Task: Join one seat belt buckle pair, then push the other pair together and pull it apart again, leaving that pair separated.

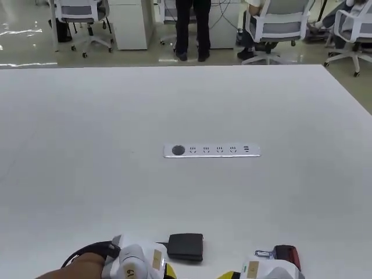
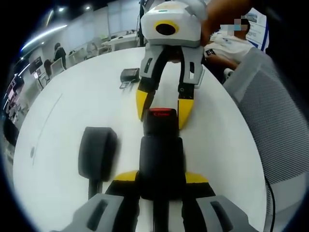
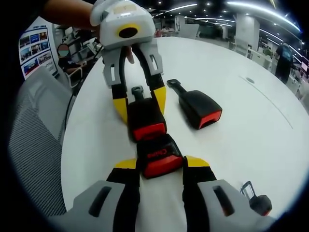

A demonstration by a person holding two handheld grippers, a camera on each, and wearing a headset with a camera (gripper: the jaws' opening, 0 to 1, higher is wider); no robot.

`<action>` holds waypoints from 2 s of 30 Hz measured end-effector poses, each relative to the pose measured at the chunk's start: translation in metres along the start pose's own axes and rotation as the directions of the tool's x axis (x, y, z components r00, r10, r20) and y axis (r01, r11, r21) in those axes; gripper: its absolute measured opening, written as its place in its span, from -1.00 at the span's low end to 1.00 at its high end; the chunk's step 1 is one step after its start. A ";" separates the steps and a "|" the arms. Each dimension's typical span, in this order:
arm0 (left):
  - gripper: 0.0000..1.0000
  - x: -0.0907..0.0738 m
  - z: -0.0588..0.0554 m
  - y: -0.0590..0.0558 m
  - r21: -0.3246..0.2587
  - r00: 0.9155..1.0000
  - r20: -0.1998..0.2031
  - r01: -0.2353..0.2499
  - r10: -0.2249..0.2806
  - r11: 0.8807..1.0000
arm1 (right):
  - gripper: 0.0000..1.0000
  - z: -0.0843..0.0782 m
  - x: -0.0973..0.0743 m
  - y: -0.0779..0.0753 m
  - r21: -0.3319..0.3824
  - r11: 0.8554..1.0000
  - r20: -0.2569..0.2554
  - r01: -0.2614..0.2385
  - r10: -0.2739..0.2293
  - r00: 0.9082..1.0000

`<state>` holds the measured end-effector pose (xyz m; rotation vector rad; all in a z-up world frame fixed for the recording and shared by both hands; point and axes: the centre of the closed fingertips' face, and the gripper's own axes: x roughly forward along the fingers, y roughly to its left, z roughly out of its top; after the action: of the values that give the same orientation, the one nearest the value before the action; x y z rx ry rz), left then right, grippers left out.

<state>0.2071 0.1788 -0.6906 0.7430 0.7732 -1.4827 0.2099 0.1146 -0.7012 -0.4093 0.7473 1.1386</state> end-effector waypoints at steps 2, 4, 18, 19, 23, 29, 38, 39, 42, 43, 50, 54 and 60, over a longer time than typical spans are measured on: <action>-0.33 0.000 0.000 0.000 -0.002 1.000 -0.002 0.000 0.000 1.000 | -0.35 0.000 -0.001 0.000 0.002 1.000 0.001 -0.001 0.001 1.000; -0.33 0.000 0.001 0.001 -0.005 1.000 -0.003 -0.001 0.001 1.000 | -0.35 0.000 -0.001 0.000 -0.003 1.000 0.004 -0.003 0.003 1.000; -0.33 -0.001 0.002 0.003 -0.020 0.997 0.074 -0.010 0.011 1.000 | -0.38 0.000 -0.006 0.003 -0.055 0.998 0.022 -0.005 0.007 1.000; -0.33 -0.002 0.002 0.003 -0.020 0.996 0.084 -0.005 0.006 1.000 | -0.38 0.000 -0.006 0.003 -0.050 0.999 0.026 -0.008 0.010 1.000; -0.33 -0.002 0.002 0.004 -0.020 0.996 0.094 0.010 -0.008 1.000 | -0.38 0.002 -0.006 0.003 -0.059 0.998 0.032 -0.006 0.008 0.999; -0.33 -0.002 0.002 0.004 -0.020 0.994 0.113 0.009 -0.006 1.000 | -0.38 0.003 -0.008 0.002 -0.042 0.999 0.069 -0.003 0.006 0.998; -0.33 -0.002 -0.001 0.004 -0.005 0.993 0.120 0.013 -0.012 1.000 | -0.39 0.007 -0.012 0.006 -0.038 0.999 0.102 -0.012 0.016 0.995; -0.33 -0.002 -0.001 0.003 -0.004 0.993 0.120 0.012 -0.012 1.000 | -0.39 0.008 -0.012 0.007 -0.037 0.999 0.104 -0.014 0.018 0.994; -0.33 -0.002 -0.001 0.003 0.000 0.993 0.121 0.013 -0.013 1.000 | -0.39 0.008 -0.013 0.006 -0.035 0.999 0.113 -0.024 0.028 0.993; -0.33 -0.002 -0.001 0.003 0.008 0.993 0.118 0.014 -0.015 1.000 | -0.39 0.008 -0.013 0.007 -0.044 0.999 0.113 -0.030 0.035 0.993; -0.33 -0.003 0.001 0.001 0.008 0.993 0.120 0.019 -0.020 1.000 | -0.39 0.007 -0.013 0.006 -0.057 0.998 0.119 -0.039 0.045 0.992; -0.33 -0.003 0.000 0.001 0.011 0.992 0.123 0.021 -0.022 1.000 | -0.39 0.008 -0.013 0.007 -0.051 0.998 0.130 -0.039 0.045 0.991; -0.33 -0.003 -0.001 0.001 0.013 0.992 0.125 0.023 -0.024 1.000 | -0.39 0.008 -0.014 0.007 -0.049 0.998 0.145 -0.036 0.043 0.988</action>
<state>0.2082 0.1811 -0.6886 0.6444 0.6805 -1.5409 0.2034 0.1130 -0.6857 -0.3465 0.6040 1.2112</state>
